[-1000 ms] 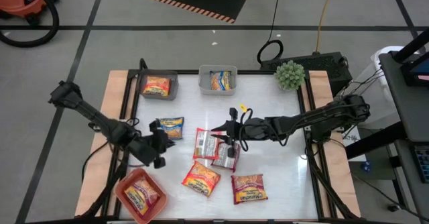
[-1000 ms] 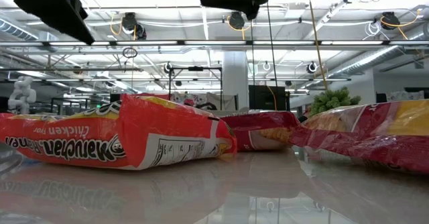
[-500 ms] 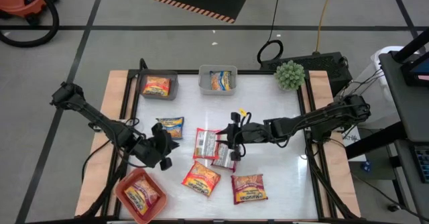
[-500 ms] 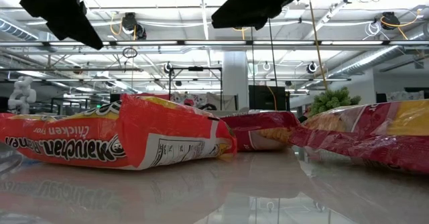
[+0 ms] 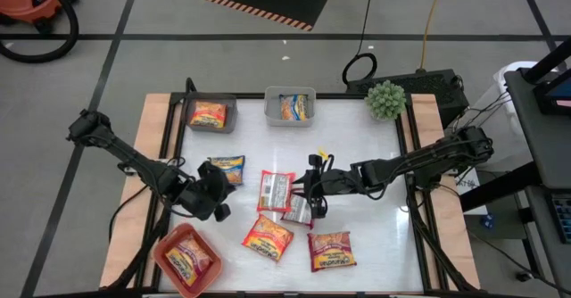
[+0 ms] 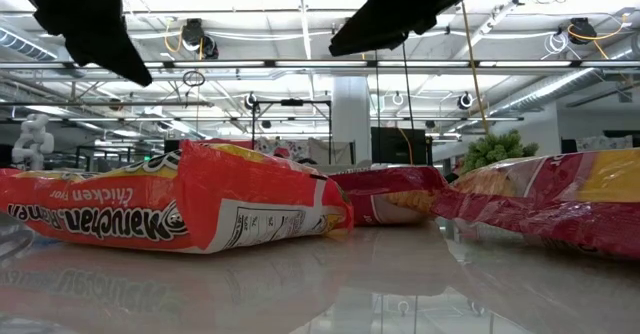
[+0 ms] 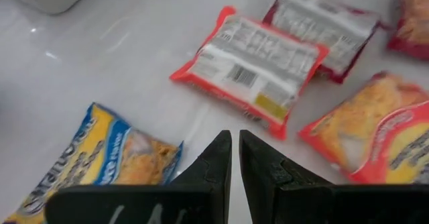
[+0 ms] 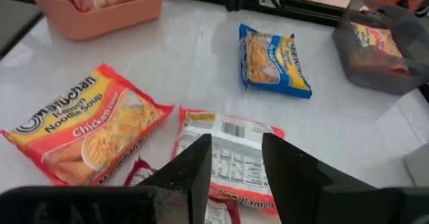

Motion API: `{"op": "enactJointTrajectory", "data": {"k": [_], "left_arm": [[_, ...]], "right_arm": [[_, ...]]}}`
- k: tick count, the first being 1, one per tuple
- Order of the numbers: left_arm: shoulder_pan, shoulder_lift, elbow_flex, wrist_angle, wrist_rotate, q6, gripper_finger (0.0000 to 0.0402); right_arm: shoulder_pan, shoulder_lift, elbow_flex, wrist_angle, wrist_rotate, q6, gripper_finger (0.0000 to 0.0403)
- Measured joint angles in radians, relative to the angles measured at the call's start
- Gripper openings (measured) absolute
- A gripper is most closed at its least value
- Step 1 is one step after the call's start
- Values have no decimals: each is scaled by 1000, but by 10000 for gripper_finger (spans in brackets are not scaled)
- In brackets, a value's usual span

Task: Sort Maruchan noodles
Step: Put the top orange noodle pack into the black bin

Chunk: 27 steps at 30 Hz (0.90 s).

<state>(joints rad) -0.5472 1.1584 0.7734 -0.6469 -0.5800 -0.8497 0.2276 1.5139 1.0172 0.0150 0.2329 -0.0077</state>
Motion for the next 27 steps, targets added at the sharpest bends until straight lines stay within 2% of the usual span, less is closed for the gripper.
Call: {"op": "enactJointTrajectory", "data": {"k": [3, 11, 16, 22, 27], "left_arm": [[7, 0, 0, -66, -5, -36, 35], [40, 0, 0, -322, -5, -290, 35], [43, 0, 0, -384, 31, -378, 39], [64, 0, 0, -434, 77, -462, 84], [110, 0, 0, -440, 102, -475, 126]], "right_arm": [[0, 0, 0, -1, 0, -4, 128], [-1, 0, 0, 2, 0, -26, 128], [-1, 0, 0, 2, 0, -43, 128], [-3, 0, 0, 9, 0, -73, 128], [-12, -1, 0, 11, 1, -120, 128]]}}
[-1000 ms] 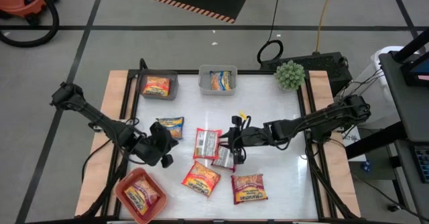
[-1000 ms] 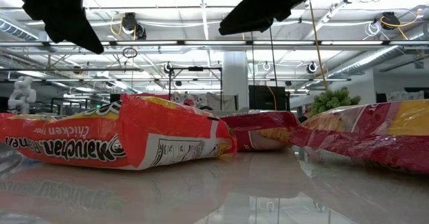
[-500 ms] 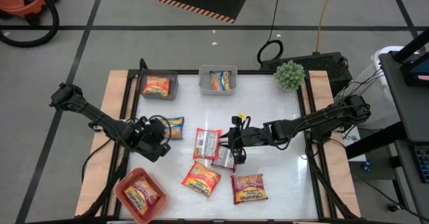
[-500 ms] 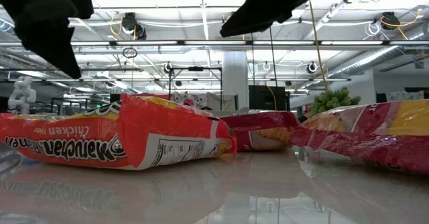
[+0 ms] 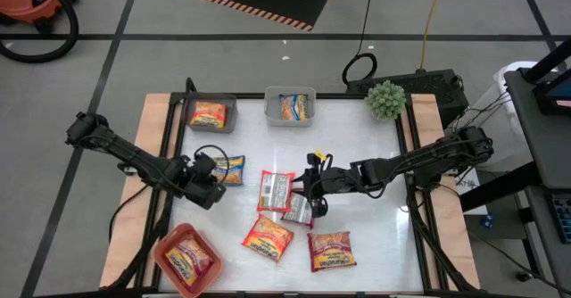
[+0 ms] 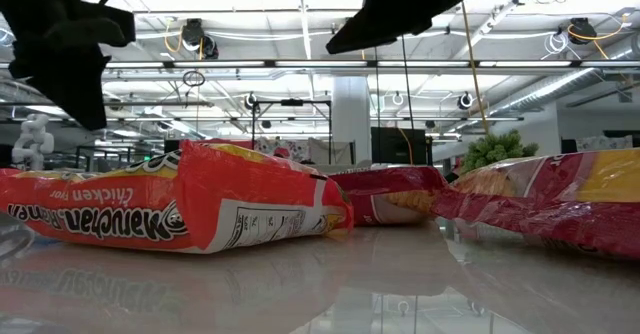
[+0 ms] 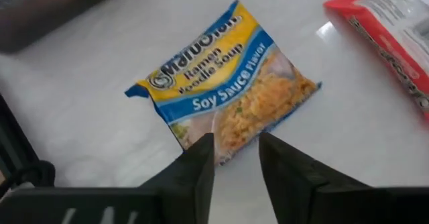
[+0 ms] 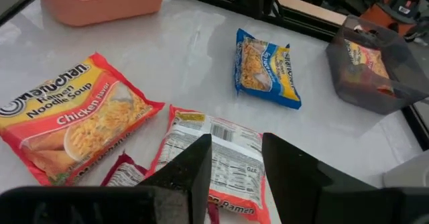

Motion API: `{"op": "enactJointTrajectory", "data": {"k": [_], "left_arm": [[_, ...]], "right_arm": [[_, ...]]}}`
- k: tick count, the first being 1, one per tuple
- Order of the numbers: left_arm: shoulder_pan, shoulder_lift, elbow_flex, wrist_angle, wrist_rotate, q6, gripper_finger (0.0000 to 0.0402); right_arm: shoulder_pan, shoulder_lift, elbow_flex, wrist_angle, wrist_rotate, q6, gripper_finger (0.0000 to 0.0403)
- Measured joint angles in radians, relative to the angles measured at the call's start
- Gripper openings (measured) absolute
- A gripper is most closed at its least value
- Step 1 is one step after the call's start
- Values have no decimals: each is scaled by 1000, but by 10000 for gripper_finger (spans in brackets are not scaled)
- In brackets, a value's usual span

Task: Sort Maruchan noodles
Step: Put the top orange noodle pack into the black bin

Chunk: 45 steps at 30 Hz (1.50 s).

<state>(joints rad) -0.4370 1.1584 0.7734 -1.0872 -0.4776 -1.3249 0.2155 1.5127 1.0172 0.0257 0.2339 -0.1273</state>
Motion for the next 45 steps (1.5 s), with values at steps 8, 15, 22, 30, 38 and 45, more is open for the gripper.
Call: {"op": "enactJointTrajectory", "data": {"k": [8, 15, 22, 30, 38, 45], "left_arm": [[28, 0, 0, 135, -2, 133, 149], [28, 0, 0, 345, -21, 318, 150], [28, 0, 0, 385, -22, 370, 150], [28, 0, 0, 385, -27, 380, 150], [29, 0, 0, 396, -48, 380, 150], [30, 0, 0, 406, -75, 379, 150]], "right_arm": [[-23, 0, 0, -1, -1, -13, 128], [-46, 7, -2, -17, -1, -5, 128], [-76, 7, -57, 14, -2, 0, 129], [-107, 7, -129, 117, 0, 6, 182], [-154, 31, -216, 250, -37, 10, 227], [-183, 101, -220, 310, -113, 17, 228]]}}
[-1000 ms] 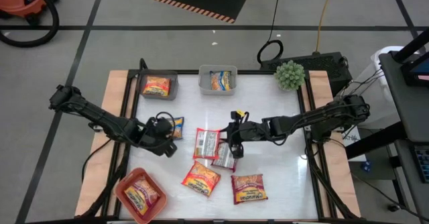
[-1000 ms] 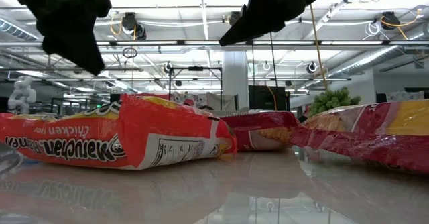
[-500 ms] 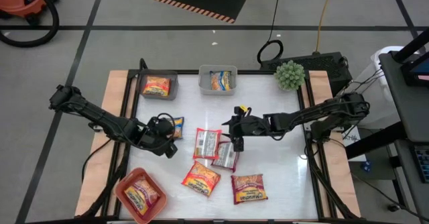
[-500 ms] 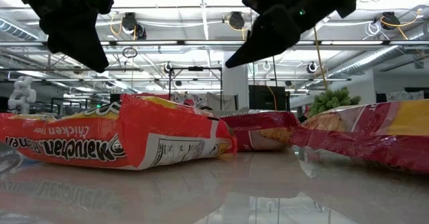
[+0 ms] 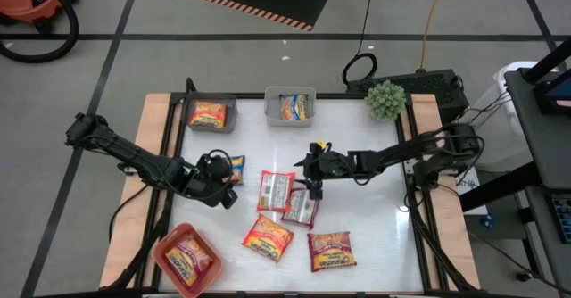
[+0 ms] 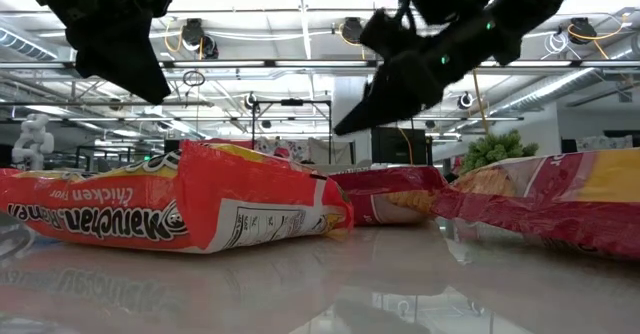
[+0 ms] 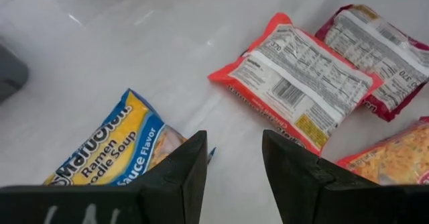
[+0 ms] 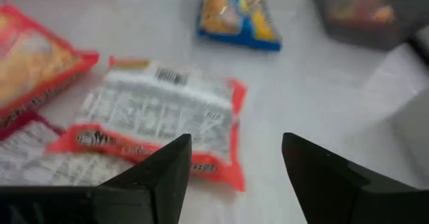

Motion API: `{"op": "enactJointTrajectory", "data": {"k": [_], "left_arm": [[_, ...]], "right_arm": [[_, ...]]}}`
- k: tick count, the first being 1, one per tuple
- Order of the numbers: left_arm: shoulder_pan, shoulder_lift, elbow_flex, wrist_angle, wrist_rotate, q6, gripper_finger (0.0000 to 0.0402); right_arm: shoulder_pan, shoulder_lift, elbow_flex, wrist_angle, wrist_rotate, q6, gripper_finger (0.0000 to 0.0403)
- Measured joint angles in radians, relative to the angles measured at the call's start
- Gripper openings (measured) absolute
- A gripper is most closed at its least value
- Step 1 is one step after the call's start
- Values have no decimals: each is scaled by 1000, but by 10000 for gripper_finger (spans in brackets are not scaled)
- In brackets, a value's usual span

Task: Sort Maruchan noodles
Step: Put the top orange noodle pack into the black bin

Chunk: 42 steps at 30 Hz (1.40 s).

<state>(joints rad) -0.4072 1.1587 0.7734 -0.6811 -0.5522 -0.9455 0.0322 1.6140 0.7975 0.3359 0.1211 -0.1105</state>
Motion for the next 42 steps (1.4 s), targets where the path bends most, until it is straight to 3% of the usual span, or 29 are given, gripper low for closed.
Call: {"op": "enactJointTrajectory", "data": {"k": [13, 21, 31, 42], "left_arm": [[6, 0, 0, 5, -18, 17, 150], [9, 0, 0, 5, -18, 27, 150], [30, 0, 0, 17, -26, 35, 150], [49, 0, 0, 104, -27, 104, 150]], "right_arm": [[-60, 184, 15, 82, -75, -27, 228], [-66, 222, 14, 84, -151, -40, 223], [-66, 222, 14, 86, -184, -40, 175], [-78, 288, 14, 204, -231, -32, 87]]}}
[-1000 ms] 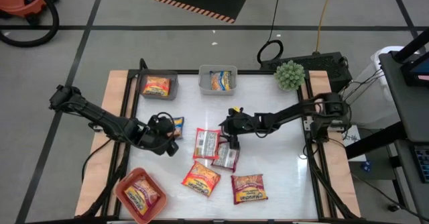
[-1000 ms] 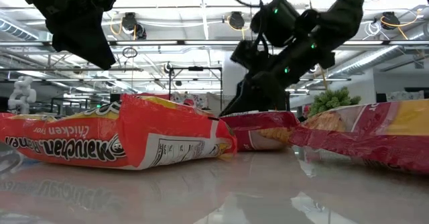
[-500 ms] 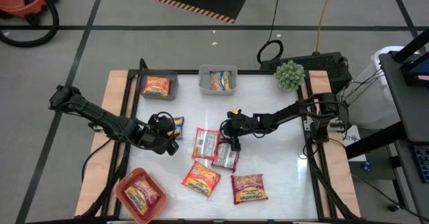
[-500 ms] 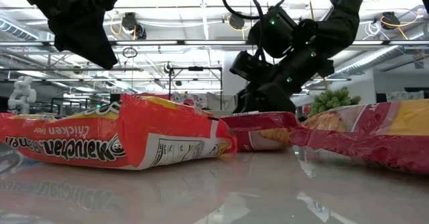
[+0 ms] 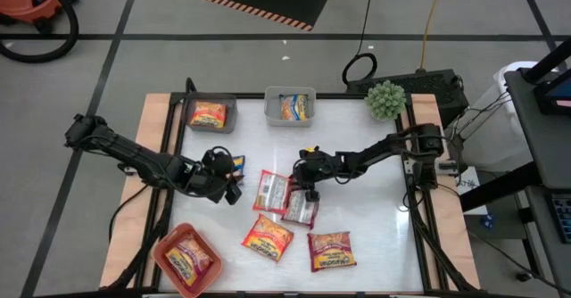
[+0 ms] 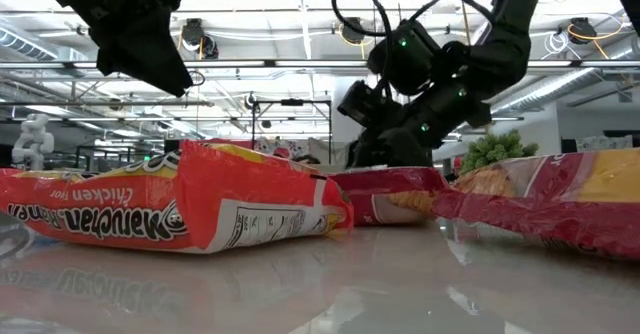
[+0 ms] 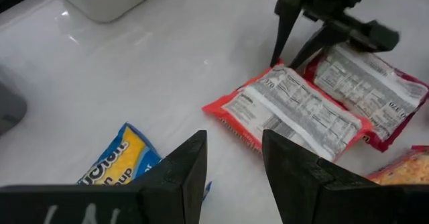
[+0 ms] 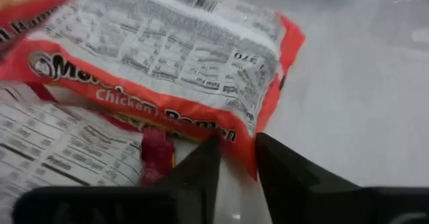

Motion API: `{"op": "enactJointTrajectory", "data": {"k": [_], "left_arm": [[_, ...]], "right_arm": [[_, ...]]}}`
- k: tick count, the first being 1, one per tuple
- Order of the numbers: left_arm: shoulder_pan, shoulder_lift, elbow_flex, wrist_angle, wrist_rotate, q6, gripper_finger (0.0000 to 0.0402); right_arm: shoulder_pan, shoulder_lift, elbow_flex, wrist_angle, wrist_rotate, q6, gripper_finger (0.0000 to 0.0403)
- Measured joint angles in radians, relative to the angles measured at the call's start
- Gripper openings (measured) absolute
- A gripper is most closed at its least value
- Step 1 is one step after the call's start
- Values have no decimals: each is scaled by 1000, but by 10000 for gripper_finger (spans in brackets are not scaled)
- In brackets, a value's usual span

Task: Sort Maruchan noodles
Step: Put the top orange noodle pack into the black bin

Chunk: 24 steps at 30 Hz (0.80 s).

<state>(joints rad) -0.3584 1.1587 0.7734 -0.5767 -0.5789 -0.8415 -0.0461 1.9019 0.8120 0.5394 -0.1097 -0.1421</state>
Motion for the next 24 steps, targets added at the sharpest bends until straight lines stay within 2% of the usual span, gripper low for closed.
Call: {"op": "enactJointTrajectory", "data": {"k": [7, 12, 16, 24], "left_arm": [[0, 0, 0, -1, 0, 31, 150], [-3, 32, 0, 9, 0, 63, 150], [-2, 89, -1, 69, -36, 152, 150], [-2, 190, 0, 410, -52, 415, 150]], "right_arm": [[-17, -13, 0, -12, 0, -8, 6], [-40, -80, -1, -17, 23, 99, 7], [-52, -149, -1, -33, 36, 131, 2], [-54, -306, 0, -149, 169, 236, 1]]}}
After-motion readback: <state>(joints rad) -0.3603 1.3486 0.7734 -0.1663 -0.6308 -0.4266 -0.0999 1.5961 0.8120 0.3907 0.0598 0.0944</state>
